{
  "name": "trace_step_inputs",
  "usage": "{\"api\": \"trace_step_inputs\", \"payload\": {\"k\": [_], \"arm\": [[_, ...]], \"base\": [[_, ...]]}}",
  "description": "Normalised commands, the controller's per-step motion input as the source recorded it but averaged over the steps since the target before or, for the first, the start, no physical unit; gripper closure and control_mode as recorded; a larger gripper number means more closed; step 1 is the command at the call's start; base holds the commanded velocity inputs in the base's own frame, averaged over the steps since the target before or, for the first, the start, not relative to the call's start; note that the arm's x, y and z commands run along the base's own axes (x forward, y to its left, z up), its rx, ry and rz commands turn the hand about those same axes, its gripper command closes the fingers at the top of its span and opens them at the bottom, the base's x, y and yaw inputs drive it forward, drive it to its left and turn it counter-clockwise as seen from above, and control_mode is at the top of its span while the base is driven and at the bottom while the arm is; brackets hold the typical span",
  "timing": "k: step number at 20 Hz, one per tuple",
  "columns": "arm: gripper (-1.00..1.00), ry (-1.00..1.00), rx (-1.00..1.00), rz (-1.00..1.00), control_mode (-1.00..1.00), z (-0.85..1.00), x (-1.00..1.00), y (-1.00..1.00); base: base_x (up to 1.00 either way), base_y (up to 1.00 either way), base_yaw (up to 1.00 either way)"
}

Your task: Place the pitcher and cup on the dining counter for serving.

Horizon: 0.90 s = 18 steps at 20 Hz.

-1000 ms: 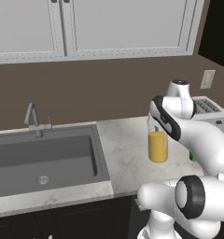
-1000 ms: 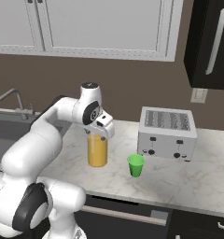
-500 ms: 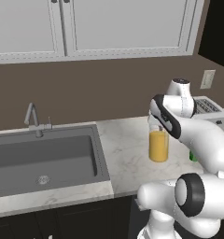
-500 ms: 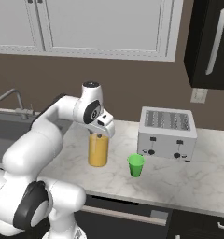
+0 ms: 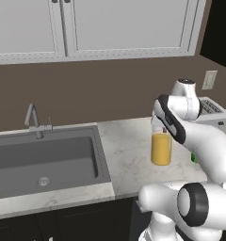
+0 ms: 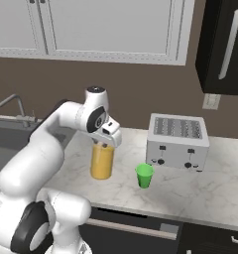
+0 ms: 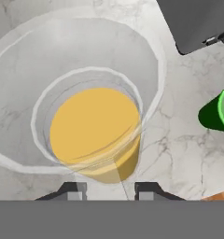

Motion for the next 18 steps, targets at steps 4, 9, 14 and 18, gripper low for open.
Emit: {"api": "trace_step_inputs", "payload": {"k": [4,9,14,18], "arm": [[1.0,-0.2,0.0,0.11,-1.0,0.46,-0.62,0.09],[1.0,-0.18,0.0,0.07,-1.0,0.71,-0.73,0.03],[1.0,-0.22,0.0,0.01,-1.0,0.9,-0.56,0.18],[1.0,-0.22,0.0,0.0,-1.0,0.9,-0.4,0.22]], "base": [[0.0,0.0,0.0],[0.0,0.0,0.0],[0.0,0.0,0.0],[0.0,0.0,0.0]]}}
